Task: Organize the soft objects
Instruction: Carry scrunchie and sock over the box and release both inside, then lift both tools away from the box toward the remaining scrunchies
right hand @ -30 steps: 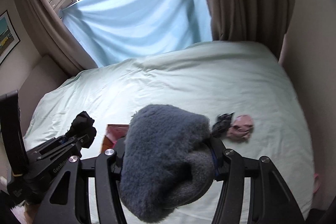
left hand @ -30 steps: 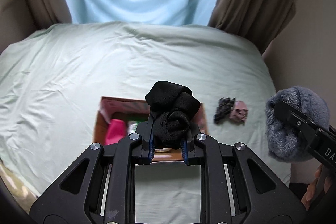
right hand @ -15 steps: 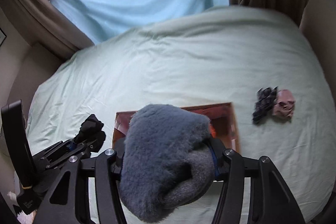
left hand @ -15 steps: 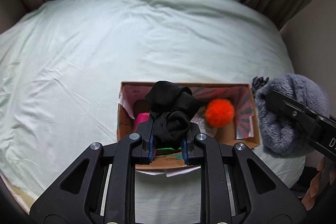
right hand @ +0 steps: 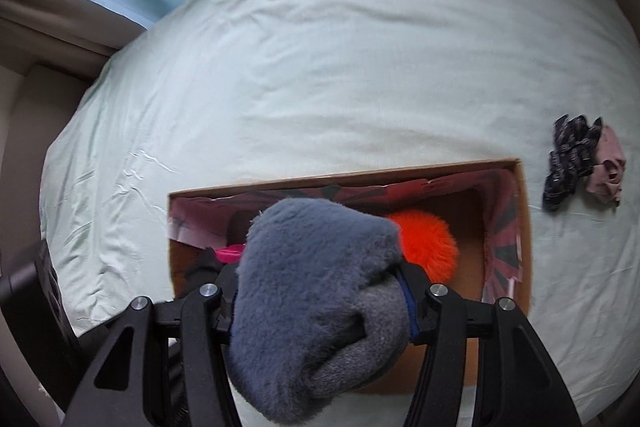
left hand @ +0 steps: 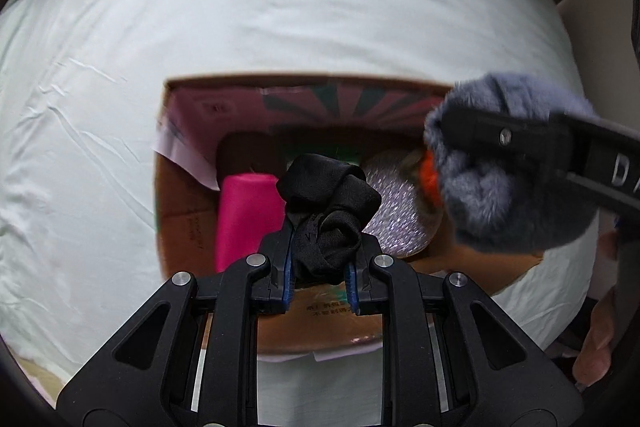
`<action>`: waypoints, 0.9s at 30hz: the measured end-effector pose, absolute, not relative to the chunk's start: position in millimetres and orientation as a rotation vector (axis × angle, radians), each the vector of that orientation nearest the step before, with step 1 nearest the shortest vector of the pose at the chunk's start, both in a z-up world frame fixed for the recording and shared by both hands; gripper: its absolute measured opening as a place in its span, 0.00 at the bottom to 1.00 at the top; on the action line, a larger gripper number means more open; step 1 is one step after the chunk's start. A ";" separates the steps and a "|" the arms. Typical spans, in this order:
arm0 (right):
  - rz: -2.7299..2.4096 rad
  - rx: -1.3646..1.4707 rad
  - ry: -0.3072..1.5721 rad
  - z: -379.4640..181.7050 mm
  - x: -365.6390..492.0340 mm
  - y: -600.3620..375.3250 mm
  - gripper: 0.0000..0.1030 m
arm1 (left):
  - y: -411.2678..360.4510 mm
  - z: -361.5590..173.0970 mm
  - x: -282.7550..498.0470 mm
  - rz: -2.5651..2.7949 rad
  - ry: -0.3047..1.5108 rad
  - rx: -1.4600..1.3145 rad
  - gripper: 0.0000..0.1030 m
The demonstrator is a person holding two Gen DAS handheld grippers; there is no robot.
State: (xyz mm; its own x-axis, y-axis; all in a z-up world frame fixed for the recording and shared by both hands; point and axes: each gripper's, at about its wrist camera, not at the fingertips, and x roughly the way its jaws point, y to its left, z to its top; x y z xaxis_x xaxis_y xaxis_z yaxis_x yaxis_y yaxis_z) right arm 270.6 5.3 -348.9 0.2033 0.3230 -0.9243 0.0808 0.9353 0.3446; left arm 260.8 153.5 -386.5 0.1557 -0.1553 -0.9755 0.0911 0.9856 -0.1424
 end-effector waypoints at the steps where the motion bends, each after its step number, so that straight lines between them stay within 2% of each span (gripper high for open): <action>1: 0.173 0.351 1.372 -353.0 273.3 5.7 0.52 | 153.6 -390.8 260.6 -0.176 1.412 -0.062 0.16; 4: 0.180 0.362 1.390 -361.6 277.9 5.2 0.52 | 152.7 -393.7 260.9 -0.188 1.423 -0.064 0.16; 5: 0.181 0.360 1.393 -363.0 279.4 5.6 0.52 | 150.9 -392.2 260.7 -0.207 1.417 -0.063 0.20; 7: 0.168 0.348 1.394 -363.8 282.7 5.5 0.55 | 147.4 -390.6 260.2 -0.268 1.415 -0.059 0.44; 8: 0.156 0.346 1.390 -363.4 283.9 5.2 0.60 | 145.0 -388.9 259.4 -0.270 1.411 -0.048 0.75; 9: 0.143 0.352 1.382 -362.6 284.8 3.5 0.70 | 144.6 -386.9 257.8 -0.259 1.398 -0.030 0.98; 10: 0.137 0.361 1.375 -361.8 285.0 1.8 0.77 | 145.1 -383.7 254.9 -0.246 1.376 -0.009 1.00; 11: 0.132 0.371 1.370 -361.1 285.3 -0.3 0.89 | 145.2 -380.7 252.2 -0.247 1.363 0.004 1.00; 12: 0.126 0.379 1.362 -360.3 285.3 -2.6 0.95 | 145.2 -379.8 250.3 -0.251 1.367 0.013 1.00; 18: 0.114 0.379 1.352 -355.2 279.9 -10.2 0.97 | 150.0 -374.9 244.3 -0.230 1.369 0.002 1.00; 27: 0.148 0.352 1.292 -324.3 260.3 -4.8 0.97 | 161.1 -340.2 226.3 -0.205 1.295 0.031 1.00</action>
